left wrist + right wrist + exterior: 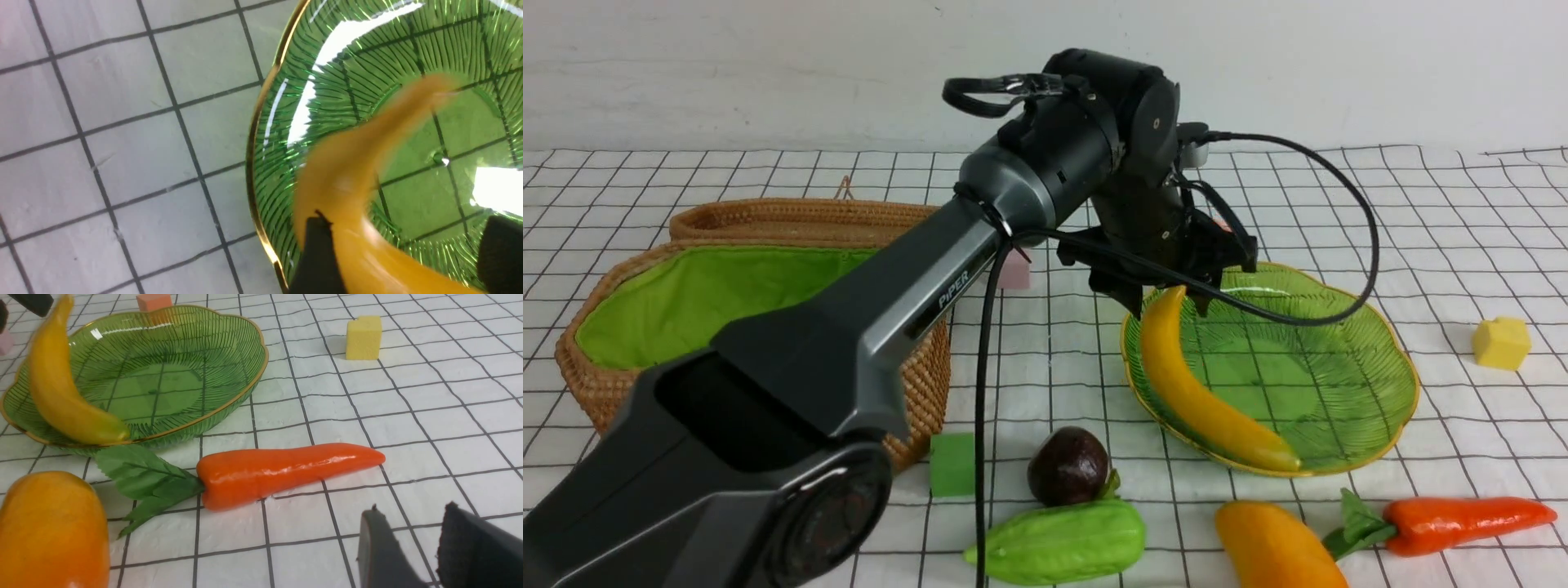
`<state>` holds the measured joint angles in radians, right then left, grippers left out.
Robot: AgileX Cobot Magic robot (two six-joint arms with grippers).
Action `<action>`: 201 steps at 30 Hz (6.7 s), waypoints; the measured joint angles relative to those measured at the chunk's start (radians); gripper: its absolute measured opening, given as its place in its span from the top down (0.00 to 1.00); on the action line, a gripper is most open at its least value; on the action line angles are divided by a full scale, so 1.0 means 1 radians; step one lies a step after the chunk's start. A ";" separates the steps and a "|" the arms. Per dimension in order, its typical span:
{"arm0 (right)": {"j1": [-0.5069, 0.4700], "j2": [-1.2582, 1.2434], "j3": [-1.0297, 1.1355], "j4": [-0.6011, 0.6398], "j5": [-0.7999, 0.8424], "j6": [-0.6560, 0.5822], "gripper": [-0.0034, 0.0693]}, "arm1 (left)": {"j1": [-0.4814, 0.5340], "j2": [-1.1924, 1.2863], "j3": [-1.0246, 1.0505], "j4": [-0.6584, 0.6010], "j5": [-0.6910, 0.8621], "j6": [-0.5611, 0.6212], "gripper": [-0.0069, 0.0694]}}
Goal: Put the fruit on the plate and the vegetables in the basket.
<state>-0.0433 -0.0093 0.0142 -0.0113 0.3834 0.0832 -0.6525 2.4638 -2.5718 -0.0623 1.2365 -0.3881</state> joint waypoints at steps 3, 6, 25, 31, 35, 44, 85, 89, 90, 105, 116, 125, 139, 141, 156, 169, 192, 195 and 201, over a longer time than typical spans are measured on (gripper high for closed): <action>0.000 0.000 0.000 0.000 0.000 0.000 0.62 | 0.007 -0.051 0.002 -0.007 0.010 0.010 0.06; 0.000 0.000 0.000 0.000 0.000 0.000 0.62 | 0.019 -0.149 0.064 -0.028 0.010 0.059 0.03; 0.000 0.000 0.000 0.000 0.000 0.000 0.62 | -0.093 -0.813 1.180 -0.093 -0.010 0.341 0.16; 0.000 0.000 0.000 0.000 0.000 0.000 0.62 | -0.274 -0.678 1.156 0.043 -0.110 0.352 0.16; 0.000 0.000 0.000 0.000 0.000 0.000 0.62 | -0.307 -0.589 1.156 0.027 -0.201 0.354 0.16; 0.000 0.000 0.000 0.000 0.000 0.000 0.62 | -0.304 -0.495 1.148 -0.023 -0.232 0.377 0.26; 0.000 0.000 0.000 0.000 0.000 0.000 0.62 | 0.309 -0.745 0.988 0.442 -0.140 0.013 0.03; 0.000 0.000 0.000 0.000 0.000 0.000 0.62 | 0.270 -0.780 0.988 0.331 -0.095 0.074 0.05; 0.000 0.000 0.000 0.000 0.000 0.000 0.62 | 0.250 -0.787 0.988 0.297 -0.089 0.091 0.05; 0.000 0.000 0.000 0.000 0.000 0.000 0.62 | -0.097 -0.593 0.988 0.129 -0.178 0.048 0.13; 0.000 0.000 0.000 0.000 0.000 0.000 0.62 | -0.096 -0.411 0.950 0.186 -0.245 -0.008 0.20; 0.000 0.000 0.000 0.000 0.000 0.000 0.62 | -0.096 -0.461 0.886 0.221 -0.230 -0.011 0.29; 0.000 0.000 0.000 0.000 0.000 0.000 0.62 | -0.096 -0.420 0.699 0.153 -0.431 -0.129 0.29; 0.000 0.000 0.000 0.000 0.000 0.000 0.62 | -0.096 -0.394 0.699 0.153 -0.442 -0.145 0.29; 0.000 0.000 0.000 0.000 0.000 0.000 0.62 | -0.096 -0.391 0.680 0.165 -0.231 0.062 0.04; 0.000 0.000 0.000 0.000 0.000 0.000 0.62 | -0.096 -0.546 0.916 0.055 -0.027 0.418 0.16; 0.000 -0.001 0.000 0.000 0.000 0.000 0.62 | -0.091 -0.720 0.918 0.081 -0.079 0.425 0.31; 0.000 -0.001 0.000 0.000 0.000 0.000 0.62 | -0.053 -0.820 0.839 0.173 -0.070 0.388 0.31; 0.000 -0.001 0.000 0.000 0.000 0.000 0.62 | 0.252 -0.896 0.831 0.324 -0.052 0.206 0.31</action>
<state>-0.0433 -0.0101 0.0142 -0.0113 0.3834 0.0832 -0.4010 1.5680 -1.7408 0.2619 1.1847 -0.1825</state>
